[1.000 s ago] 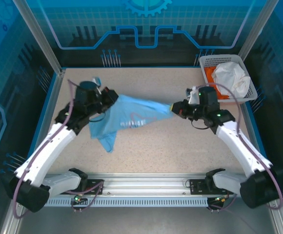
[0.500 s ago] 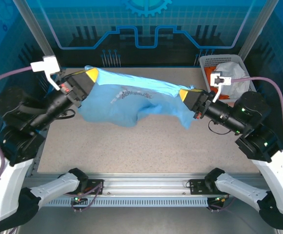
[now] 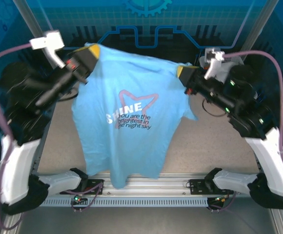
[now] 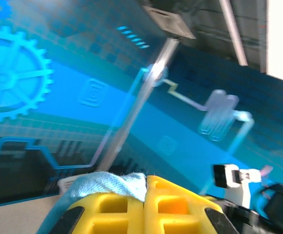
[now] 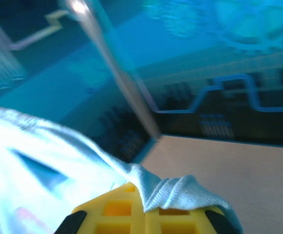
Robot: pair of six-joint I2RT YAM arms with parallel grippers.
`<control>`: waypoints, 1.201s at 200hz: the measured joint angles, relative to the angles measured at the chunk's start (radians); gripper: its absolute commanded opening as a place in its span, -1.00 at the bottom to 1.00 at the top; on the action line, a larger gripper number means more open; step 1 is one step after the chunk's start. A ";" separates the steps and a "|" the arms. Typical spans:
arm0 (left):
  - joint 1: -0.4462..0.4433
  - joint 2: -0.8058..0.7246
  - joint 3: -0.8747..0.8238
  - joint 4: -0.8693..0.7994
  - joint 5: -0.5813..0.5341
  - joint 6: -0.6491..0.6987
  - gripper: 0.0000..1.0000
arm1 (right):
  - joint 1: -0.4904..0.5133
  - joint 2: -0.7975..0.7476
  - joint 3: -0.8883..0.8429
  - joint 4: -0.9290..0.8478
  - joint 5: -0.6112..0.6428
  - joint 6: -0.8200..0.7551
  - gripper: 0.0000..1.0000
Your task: Fold and stack the t-shirts
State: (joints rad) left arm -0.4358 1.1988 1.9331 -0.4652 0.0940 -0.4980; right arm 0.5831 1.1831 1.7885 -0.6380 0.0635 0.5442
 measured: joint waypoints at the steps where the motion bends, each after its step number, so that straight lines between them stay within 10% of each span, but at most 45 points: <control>1: 0.008 0.013 0.000 0.001 0.000 -0.002 -1.00 | -0.006 0.006 0.002 -0.002 0.000 0.001 -1.00; 29: 0.147 0.298 0.009 0.040 0.035 -0.054 -0.86 | -0.199 0.242 0.026 -0.020 -0.011 0.023 -1.00; 43: 0.180 0.515 0.085 0.026 0.038 -0.059 0.10 | -0.265 0.395 0.042 -0.030 -0.015 0.045 -1.00; 66: 0.206 1.007 0.520 -0.120 0.011 -0.073 0.96 | -0.356 0.725 0.229 -0.111 -0.018 0.095 0.02; 80: 0.218 1.280 0.784 -0.194 -0.024 -0.091 0.97 | -0.401 0.955 0.447 -0.204 -0.010 0.120 0.30; 98: 0.238 1.344 0.697 -0.286 -0.062 -0.138 0.97 | -0.448 1.196 0.754 -0.360 -0.008 0.157 0.97; 129: 0.266 1.160 0.284 -0.327 -0.163 -0.206 0.89 | -0.484 1.233 0.874 -0.474 -0.031 0.193 0.96; 187: 0.154 0.710 -0.129 -0.307 -0.119 -0.277 0.40 | -0.449 0.730 0.171 -0.388 -0.092 0.224 0.60; 240: 0.011 0.689 -0.463 -0.270 0.005 -0.339 0.25 | -0.436 0.562 -0.541 -0.273 -0.186 0.189 0.31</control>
State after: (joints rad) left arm -0.4248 1.8877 1.4704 -0.7349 0.0990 -0.8371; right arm 0.1471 1.7447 1.2476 -0.9108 -0.1223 0.7334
